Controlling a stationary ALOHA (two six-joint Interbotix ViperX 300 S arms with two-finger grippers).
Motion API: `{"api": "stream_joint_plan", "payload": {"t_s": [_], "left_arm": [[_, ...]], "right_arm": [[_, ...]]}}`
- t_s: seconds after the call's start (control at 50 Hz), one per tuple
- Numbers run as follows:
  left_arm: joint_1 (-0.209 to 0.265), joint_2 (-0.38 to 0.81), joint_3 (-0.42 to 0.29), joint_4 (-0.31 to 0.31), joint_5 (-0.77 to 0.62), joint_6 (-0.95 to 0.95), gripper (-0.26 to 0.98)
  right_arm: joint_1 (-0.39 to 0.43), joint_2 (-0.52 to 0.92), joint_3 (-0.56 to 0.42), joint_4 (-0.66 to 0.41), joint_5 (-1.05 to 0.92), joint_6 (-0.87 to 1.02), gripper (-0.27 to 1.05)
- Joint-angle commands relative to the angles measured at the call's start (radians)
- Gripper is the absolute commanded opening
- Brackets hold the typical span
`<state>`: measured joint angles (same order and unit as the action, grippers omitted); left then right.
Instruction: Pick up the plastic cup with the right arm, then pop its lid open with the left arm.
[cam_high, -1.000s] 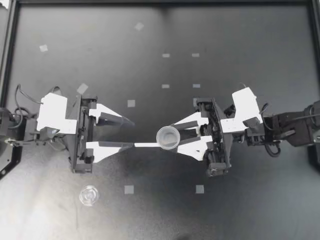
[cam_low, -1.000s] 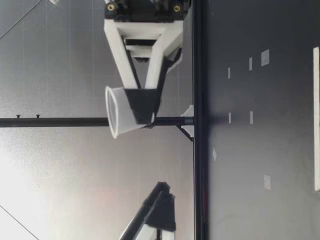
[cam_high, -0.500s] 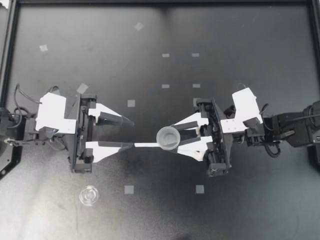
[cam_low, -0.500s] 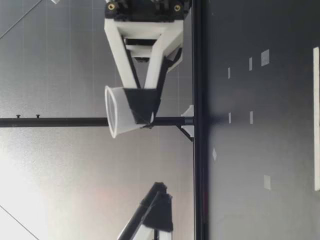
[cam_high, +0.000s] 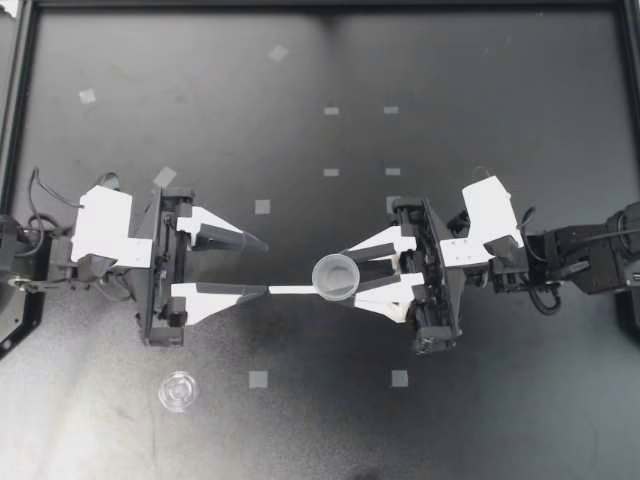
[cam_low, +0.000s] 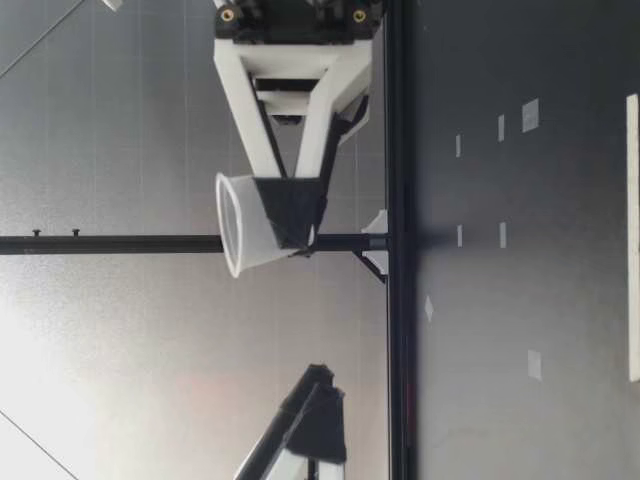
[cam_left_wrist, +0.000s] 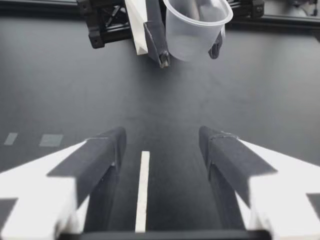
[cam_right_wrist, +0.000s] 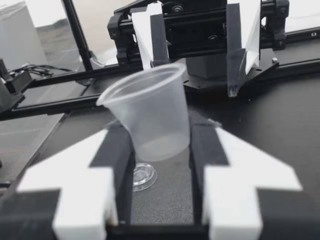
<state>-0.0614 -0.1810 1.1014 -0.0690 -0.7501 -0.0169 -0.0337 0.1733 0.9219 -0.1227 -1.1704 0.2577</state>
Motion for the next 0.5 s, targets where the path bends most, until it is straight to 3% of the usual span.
{"api": "stream_joint_plan", "payload": {"t_s": [0.0,0.48], "left_arm": [[-0.002,-0.011,-0.017,0.000,-0.002,0.002,0.55],[-0.003,-0.008,-0.014,0.000,0.000,0.002,0.55]], "right_arm": [[0.005,-0.015,-0.014,-0.002,-0.003,-0.002,0.31],[0.005,-0.015,-0.014,-0.002,0.003,0.000,0.31]]}}
